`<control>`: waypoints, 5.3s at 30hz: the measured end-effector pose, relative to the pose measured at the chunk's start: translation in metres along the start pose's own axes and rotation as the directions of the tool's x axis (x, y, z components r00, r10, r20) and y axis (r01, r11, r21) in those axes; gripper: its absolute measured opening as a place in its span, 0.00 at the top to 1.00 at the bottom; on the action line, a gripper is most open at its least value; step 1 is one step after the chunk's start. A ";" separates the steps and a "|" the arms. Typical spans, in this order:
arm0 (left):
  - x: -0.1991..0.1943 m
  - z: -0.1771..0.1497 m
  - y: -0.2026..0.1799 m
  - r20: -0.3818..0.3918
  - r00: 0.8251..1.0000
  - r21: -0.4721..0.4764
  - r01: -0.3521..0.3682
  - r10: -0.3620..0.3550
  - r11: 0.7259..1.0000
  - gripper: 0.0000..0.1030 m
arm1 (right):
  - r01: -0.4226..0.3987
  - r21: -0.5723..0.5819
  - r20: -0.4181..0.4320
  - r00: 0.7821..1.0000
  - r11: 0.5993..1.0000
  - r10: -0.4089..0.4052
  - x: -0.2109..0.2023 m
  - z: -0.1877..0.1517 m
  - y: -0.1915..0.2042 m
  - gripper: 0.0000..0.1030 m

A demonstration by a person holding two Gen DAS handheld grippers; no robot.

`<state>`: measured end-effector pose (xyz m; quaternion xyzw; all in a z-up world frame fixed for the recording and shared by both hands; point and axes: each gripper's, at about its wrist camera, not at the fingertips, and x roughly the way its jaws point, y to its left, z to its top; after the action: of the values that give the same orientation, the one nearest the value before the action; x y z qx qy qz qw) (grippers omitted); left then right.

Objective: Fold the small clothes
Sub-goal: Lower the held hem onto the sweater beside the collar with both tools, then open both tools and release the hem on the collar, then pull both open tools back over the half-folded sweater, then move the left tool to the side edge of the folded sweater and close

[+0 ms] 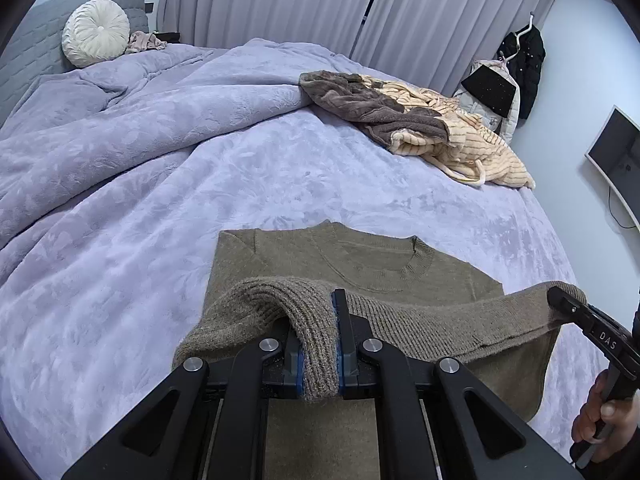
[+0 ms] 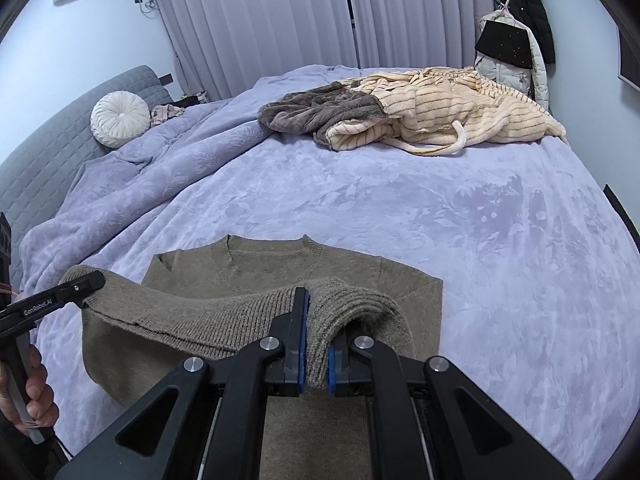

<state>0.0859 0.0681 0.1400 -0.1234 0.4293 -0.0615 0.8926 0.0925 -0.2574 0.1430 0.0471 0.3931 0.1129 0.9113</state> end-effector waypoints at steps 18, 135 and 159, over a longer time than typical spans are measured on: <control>0.083 0.021 0.004 -0.099 0.995 -0.003 -0.030 0.029 1.000 0.89 | 0.030 0.071 -0.100 0.995 0.997 -0.023 0.080 0.011 -0.026 0.93; 0.047 -0.130 0.133 -0.105 0.914 -0.369 0.330 -0.392 0.869 0.01 | 0.005 -0.179 -0.234 0.971 0.984 -0.048 0.036 -0.101 0.109 0.25; 0.073 -0.120 0.104 -0.126 0.960 -0.284 0.208 -0.252 0.936 0.55 | -0.016 -0.246 -0.282 0.958 0.969 -0.056 0.059 -0.097 0.140 0.25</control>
<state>0.0376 0.1327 -0.0152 -0.2871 0.4865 -0.1168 0.8169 0.0377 -0.1076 0.0596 -0.0872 0.5044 0.1569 0.8446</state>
